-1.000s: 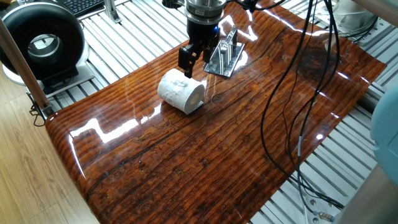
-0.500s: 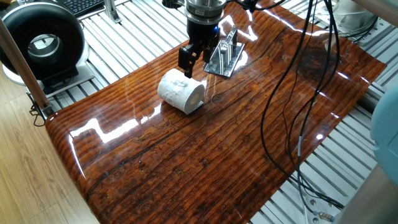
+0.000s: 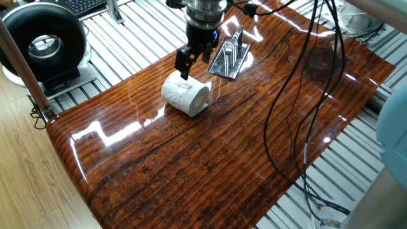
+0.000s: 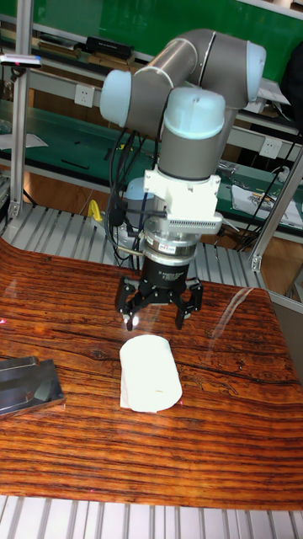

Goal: Put the toilet paper on its holder

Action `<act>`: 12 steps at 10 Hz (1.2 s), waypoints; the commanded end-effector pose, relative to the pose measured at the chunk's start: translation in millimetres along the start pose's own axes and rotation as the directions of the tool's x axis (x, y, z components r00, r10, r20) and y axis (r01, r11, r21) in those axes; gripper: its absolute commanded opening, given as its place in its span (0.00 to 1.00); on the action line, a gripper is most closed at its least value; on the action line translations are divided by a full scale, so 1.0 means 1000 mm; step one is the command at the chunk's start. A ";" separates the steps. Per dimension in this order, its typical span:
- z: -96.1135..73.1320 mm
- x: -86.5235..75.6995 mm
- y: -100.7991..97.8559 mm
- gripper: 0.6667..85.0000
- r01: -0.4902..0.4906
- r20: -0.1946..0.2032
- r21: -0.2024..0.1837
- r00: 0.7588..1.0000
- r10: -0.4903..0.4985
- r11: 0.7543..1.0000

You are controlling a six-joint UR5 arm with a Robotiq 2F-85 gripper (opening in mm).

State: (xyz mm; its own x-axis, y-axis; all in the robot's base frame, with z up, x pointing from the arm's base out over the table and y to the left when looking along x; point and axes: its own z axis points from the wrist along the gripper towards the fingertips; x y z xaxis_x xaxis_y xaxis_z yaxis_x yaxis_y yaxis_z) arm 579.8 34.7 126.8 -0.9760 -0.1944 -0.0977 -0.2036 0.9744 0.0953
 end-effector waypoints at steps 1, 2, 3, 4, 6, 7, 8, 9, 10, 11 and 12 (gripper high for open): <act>0.014 -0.007 0.005 1.00 0.019 0.012 -0.026 1.000 -0.019 0.999; 0.018 -0.008 0.005 1.00 0.022 0.010 -0.028 1.000 -0.022 0.999; 0.021 -0.008 0.005 1.00 0.025 0.012 -0.029 1.000 -0.025 0.999; 0.026 -0.011 0.005 1.00 0.031 0.020 -0.027 0.999 -0.031 0.999; 0.034 -0.015 0.003 1.00 0.045 0.031 -0.020 0.999 -0.045 0.999; 0.037 -0.018 0.002 1.00 0.056 0.035 -0.016 0.998 -0.056 0.998; 0.038 -0.020 0.003 1.00 0.064 0.037 -0.016 0.997 -0.063 0.998; 0.040 -0.021 0.004 1.00 0.072 0.035 -0.016 0.997 -0.071 0.997; 0.043 -0.023 0.005 1.00 0.076 0.039 -0.018 0.996 -0.075 0.997; 0.045 -0.024 0.004 1.00 0.079 0.042 -0.015 0.996 -0.078 0.997; 0.046 -0.026 0.004 1.00 0.087 0.047 -0.013 0.995 -0.086 0.996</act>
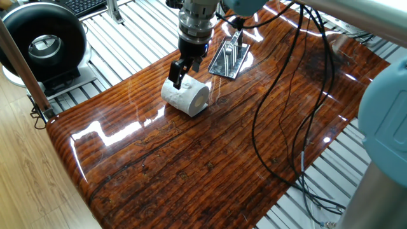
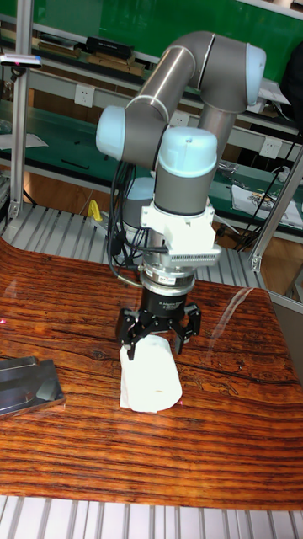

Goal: Put the toilet paper on its holder

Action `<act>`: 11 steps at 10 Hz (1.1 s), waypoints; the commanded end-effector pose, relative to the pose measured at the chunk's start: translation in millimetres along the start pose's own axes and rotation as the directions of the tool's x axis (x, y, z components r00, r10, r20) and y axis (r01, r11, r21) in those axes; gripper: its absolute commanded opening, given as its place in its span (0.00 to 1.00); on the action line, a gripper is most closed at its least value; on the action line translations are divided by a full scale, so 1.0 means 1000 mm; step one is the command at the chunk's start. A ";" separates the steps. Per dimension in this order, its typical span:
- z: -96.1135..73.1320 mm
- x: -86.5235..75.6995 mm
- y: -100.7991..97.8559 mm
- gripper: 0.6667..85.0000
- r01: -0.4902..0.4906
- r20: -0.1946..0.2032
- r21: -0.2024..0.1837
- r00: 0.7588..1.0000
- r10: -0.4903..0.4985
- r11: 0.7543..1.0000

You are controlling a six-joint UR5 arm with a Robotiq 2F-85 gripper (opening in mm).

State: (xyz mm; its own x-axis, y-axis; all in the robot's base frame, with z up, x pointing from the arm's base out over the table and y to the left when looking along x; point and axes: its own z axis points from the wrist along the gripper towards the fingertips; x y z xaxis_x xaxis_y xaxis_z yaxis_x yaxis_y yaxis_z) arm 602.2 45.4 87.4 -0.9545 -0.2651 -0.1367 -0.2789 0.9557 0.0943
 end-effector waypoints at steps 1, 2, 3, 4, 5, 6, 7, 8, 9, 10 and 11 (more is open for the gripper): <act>0.006 -0.007 0.001 1.00 0.017 0.018 -0.006 1.000 -0.017 1.000; 0.008 -0.009 0.002 1.00 0.026 0.022 -0.009 0.999 -0.025 1.000; 0.011 -0.011 0.003 1.00 0.034 0.031 -0.014 0.999 -0.034 0.999; 0.014 -0.013 0.002 1.00 0.041 0.036 -0.017 0.999 -0.041 0.999; 0.016 -0.014 0.002 1.00 0.048 0.040 -0.022 0.998 -0.047 0.999; 0.018 -0.015 0.002 1.00 0.058 0.045 -0.026 0.997 -0.057 0.998; 0.019 -0.016 0.002 1.00 0.070 0.051 -0.028 0.996 -0.069 0.997; 0.019 -0.016 0.001 1.00 0.081 0.054 -0.030 0.995 -0.079 0.996; 0.020 -0.017 0.000 1.00 0.084 0.055 -0.029 0.995 -0.082 0.996; 0.020 -0.016 -0.001 1.00 0.082 0.054 -0.025 0.995 -0.081 0.996; 0.020 -0.015 -0.007 1.00 0.086 0.046 -0.005 0.995 -0.086 0.996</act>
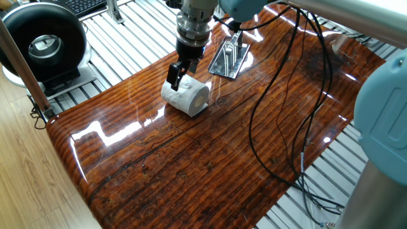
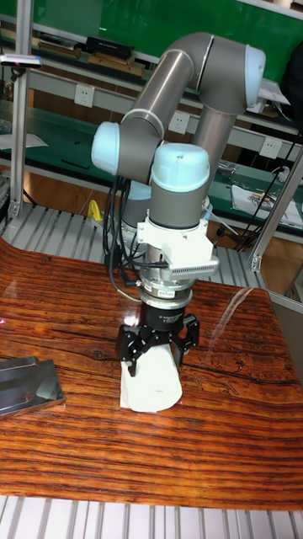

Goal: Put the toilet paper on its holder

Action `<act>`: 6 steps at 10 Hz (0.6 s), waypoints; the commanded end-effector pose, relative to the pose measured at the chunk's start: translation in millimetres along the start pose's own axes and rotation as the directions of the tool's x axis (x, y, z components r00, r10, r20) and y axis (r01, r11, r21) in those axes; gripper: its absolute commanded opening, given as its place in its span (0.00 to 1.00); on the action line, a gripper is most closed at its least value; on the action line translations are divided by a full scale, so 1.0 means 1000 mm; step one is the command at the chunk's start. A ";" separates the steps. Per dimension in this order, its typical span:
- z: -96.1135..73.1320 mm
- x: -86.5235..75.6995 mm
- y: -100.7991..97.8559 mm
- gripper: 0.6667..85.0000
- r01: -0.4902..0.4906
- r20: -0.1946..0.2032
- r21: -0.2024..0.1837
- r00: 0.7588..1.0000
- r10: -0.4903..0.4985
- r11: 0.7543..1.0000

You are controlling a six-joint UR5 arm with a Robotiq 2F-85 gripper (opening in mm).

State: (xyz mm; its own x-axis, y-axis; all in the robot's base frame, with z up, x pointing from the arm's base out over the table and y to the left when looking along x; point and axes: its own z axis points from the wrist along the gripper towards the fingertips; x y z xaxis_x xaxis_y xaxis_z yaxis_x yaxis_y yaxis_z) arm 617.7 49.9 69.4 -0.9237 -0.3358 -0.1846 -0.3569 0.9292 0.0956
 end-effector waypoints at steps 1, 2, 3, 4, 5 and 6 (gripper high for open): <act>-0.004 0.000 -0.011 1.00 0.006 -0.005 0.020 1.000 -0.006 1.000; -0.008 0.001 -0.016 1.00 -0.005 -0.011 0.026 1.000 0.006 1.000; -0.011 0.003 -0.019 1.00 -0.013 -0.017 0.026 1.000 0.013 1.000; -0.011 0.005 -0.013 1.00 -0.036 -0.023 0.003 0.999 0.036 0.999; -0.010 0.008 -0.013 1.00 -0.041 -0.032 0.008 0.999 0.041 0.999; -0.010 0.010 -0.013 1.00 -0.053 -0.043 0.011 0.998 0.053 0.999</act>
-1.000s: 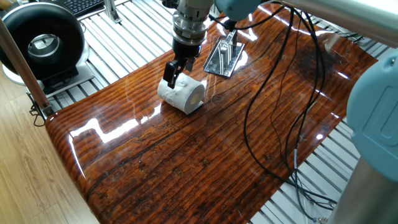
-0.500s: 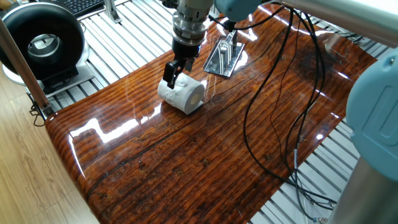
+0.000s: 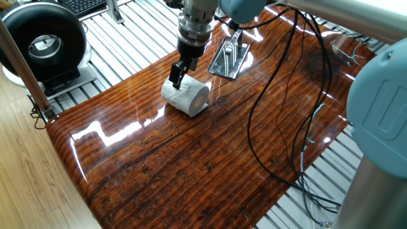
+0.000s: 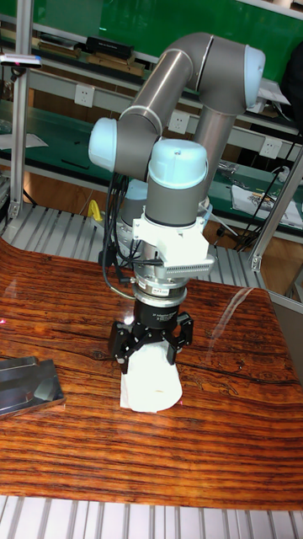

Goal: Put the toilet paper on its holder

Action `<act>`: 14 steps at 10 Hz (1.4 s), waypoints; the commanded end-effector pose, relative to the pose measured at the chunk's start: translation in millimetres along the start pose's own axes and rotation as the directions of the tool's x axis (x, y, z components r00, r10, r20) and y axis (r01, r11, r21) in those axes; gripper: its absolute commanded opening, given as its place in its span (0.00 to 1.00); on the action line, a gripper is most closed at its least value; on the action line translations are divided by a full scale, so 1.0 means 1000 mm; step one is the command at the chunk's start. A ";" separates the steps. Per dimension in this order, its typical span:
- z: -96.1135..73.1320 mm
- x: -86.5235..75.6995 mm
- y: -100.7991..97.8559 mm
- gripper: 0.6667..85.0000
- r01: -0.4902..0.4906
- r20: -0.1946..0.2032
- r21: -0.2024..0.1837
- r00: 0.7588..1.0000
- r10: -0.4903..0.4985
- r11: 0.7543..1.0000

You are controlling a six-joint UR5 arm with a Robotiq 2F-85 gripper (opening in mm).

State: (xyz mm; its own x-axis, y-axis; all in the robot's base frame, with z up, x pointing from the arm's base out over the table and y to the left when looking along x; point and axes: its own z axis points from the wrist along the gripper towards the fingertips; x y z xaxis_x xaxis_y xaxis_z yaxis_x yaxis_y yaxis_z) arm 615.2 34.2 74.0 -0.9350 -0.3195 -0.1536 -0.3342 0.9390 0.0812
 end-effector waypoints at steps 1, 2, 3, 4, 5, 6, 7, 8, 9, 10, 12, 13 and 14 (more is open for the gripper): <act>-0.003 0.007 -0.002 1.00 -0.037 -0.026 0.005 0.999 0.037 0.999; -0.004 0.005 0.001 1.00 -0.062 -0.020 -0.002 0.998 0.062 0.998; -0.005 0.006 0.001 1.00 -0.081 -0.024 -0.004 0.996 0.081 0.997; -0.006 0.006 0.005 1.00 -0.111 -0.025 -0.013 0.994 0.110 0.994; -0.008 0.006 0.011 1.00 -0.143 -0.029 -0.026 0.989 0.142 0.989; -0.008 0.006 0.013 1.00 -0.149 -0.030 -0.026 0.989 0.148 0.989; -0.008 0.006 0.014 1.00 -0.152 -0.031 -0.029 0.988 0.151 0.988; -0.007 0.007 0.014 1.00 -0.148 -0.034 -0.030 0.989 0.147 0.989; -0.005 0.008 0.015 1.00 -0.145 -0.037 -0.032 0.989 0.144 0.989; -0.004 0.008 0.015 1.00 -0.146 -0.040 -0.032 0.989 0.145 0.989; -0.001 0.007 0.018 1.00 -0.146 -0.035 -0.042 0.989 0.145 0.988; 0.001 0.007 0.018 1.00 -0.140 -0.033 -0.044 0.990 0.139 0.989; 0.001 0.007 0.017 1.00 -0.135 -0.033 -0.042 0.990 0.134 0.990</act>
State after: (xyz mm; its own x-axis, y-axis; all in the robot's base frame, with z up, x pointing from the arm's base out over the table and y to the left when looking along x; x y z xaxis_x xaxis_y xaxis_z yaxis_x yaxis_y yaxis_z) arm 601.7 45.3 73.9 -0.9750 -0.1972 -0.1026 -0.2096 0.9692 0.1292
